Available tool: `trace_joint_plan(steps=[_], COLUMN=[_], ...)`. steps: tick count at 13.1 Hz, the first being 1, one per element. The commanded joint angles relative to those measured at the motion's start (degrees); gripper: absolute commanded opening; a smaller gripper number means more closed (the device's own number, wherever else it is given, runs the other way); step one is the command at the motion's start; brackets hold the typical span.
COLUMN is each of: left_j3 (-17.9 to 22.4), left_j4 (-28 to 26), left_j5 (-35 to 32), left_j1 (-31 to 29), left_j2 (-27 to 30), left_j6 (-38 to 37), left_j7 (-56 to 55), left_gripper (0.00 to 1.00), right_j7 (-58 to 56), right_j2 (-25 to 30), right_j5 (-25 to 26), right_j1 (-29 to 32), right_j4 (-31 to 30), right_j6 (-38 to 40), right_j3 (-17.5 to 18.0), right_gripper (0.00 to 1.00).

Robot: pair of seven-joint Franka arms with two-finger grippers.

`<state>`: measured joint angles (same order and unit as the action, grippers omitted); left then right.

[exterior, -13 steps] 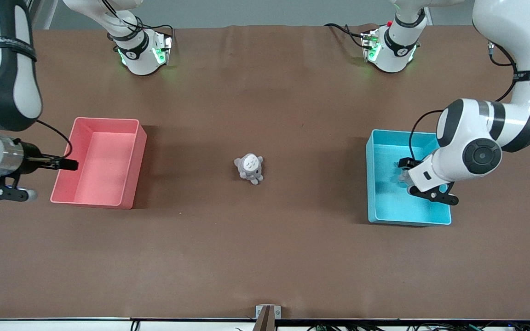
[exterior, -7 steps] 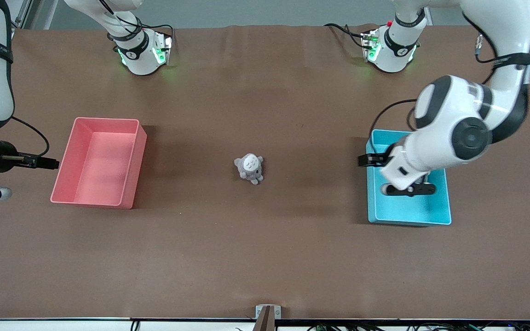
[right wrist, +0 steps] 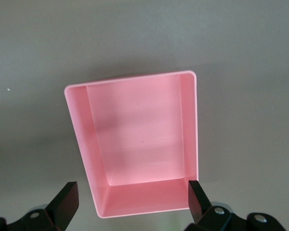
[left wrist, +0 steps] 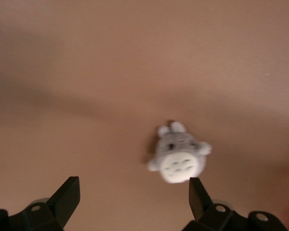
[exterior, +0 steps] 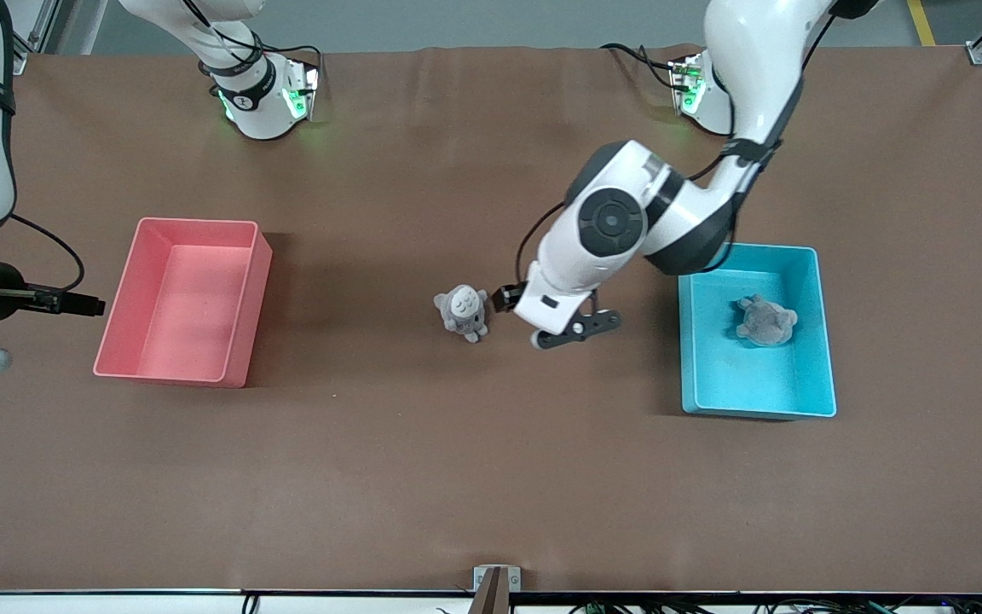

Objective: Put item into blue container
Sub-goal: 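Grasp the second plush with the left gripper while the right gripper withdraws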

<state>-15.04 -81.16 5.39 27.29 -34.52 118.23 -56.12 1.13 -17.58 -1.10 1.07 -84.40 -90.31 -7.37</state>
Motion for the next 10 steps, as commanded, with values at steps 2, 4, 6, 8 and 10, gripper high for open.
trace_joint_plan(steps=[2, 4, 6, 8, 10], left_j3=[0.63, 1.06, 2.38, 2.30, 2.30], left_j4=[2.14, 2.06, 1.97, 1.79, 1.71], left_j5=[0.06, -0.82, -3.44, -9.58, -15.65], left_j1=[5.04, 8.28, 11.10, 11.73, 12.69], left_j2=[-3.97, -5.81, -7.75, -9.50, -11.79], left_j6=[10.14, 16.30, 19.22, 19.40, 19.40], left_j7=[-5.92, -7.08, -7.08, -6.55, -6.46], left_gripper=[0.99, 1.00, 1.00, 1.00, 1.00], right_j7=[-0.42, -0.42, -0.16, 0.37, 0.11], right_j2=[-1.05, -0.96, -0.87, -0.70, -0.78], right_j5=[-0.74, -1.00, -1.09, -0.83, -1.18], right_j1=[0.96, 1.30, 0.95, -0.18, 0.77], right_j4=[2.22, 2.31, 2.40, 2.31, 2.66], right_j6=[3.37, 4.26, 6.19, 7.52, 7.78], right_j3=[1.05, 1.05, 1.22, 1.31, 1.22], right_gripper=[1.00, 1.00, 1.00, 1.00, 1.00])
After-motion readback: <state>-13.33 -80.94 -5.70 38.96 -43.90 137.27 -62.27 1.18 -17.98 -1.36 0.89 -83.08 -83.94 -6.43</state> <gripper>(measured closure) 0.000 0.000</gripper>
